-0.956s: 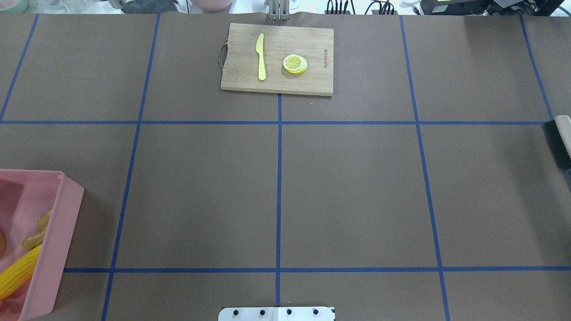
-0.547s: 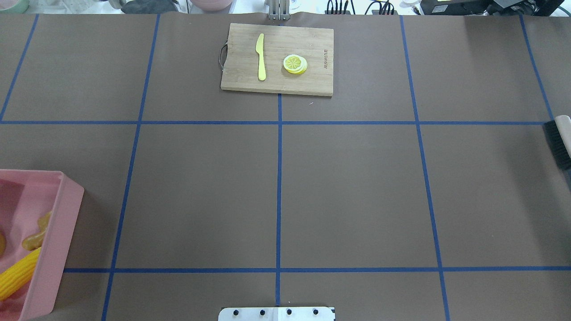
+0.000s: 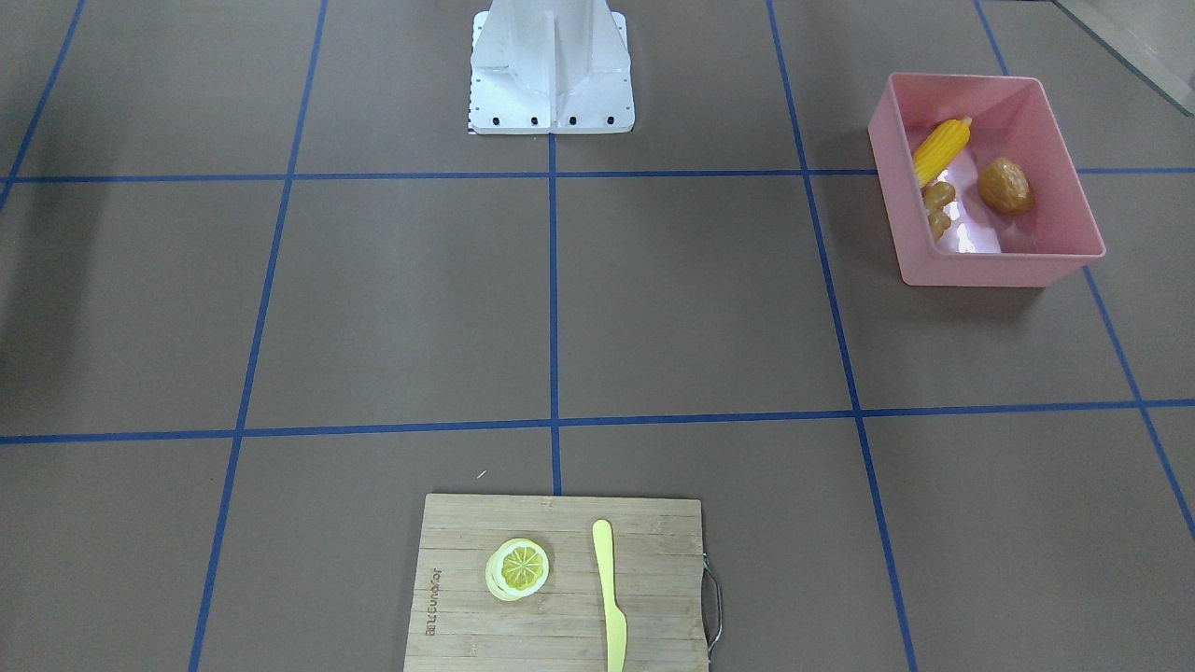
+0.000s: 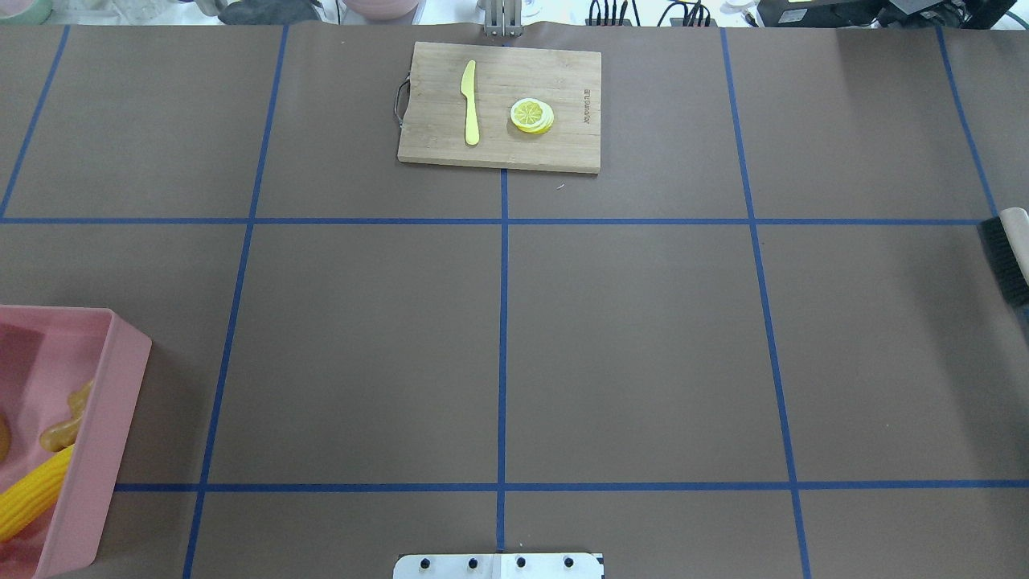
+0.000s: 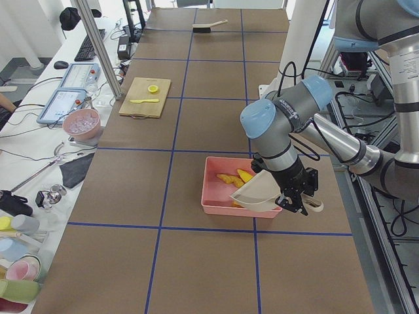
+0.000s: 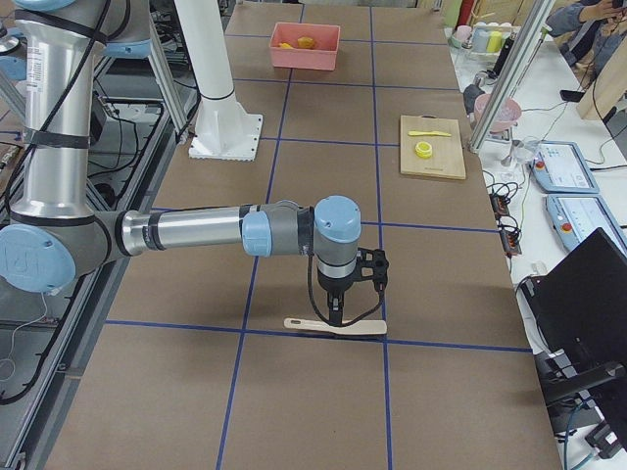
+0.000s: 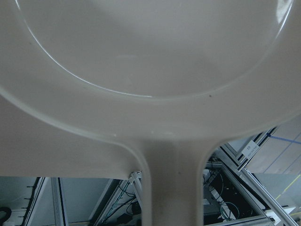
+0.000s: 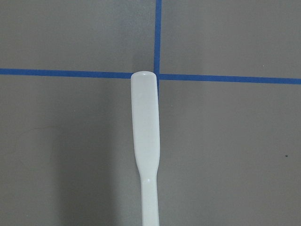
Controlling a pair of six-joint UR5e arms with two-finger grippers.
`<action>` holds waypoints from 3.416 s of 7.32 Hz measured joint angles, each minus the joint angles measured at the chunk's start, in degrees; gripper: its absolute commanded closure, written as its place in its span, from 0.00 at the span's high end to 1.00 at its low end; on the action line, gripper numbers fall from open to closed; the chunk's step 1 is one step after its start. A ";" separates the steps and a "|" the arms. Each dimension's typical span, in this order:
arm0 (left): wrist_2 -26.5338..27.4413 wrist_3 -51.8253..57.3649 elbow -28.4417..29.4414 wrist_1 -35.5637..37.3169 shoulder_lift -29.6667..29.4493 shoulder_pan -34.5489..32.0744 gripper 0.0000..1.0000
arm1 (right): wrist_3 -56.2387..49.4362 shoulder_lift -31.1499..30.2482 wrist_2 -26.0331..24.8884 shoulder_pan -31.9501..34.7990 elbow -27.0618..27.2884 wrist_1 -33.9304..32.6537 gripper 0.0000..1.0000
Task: Sweep and dump trash into bin
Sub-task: 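Hold the emptied dustpan over the pink bin with the left gripper, then carry the empty dustpan away from the bin onto the table with the left gripper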
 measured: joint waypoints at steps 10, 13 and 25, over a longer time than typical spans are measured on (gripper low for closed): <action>-14.86 -17.66 15.64 -9.43 -13.14 -0.16 0.00 | 0.00 -0.04 -0.01 0.00 -0.20 -0.09 1.00; -22.19 -25.08 20.93 -17.69 -13.15 -0.16 0.00 | 0.01 -0.07 -0.08 -0.02 -0.28 -0.09 1.00; -27.35 -41.35 31.50 -47.34 -27.35 24.41 0.00 | 0.01 -0.12 -0.27 0.05 -0.39 -0.09 1.00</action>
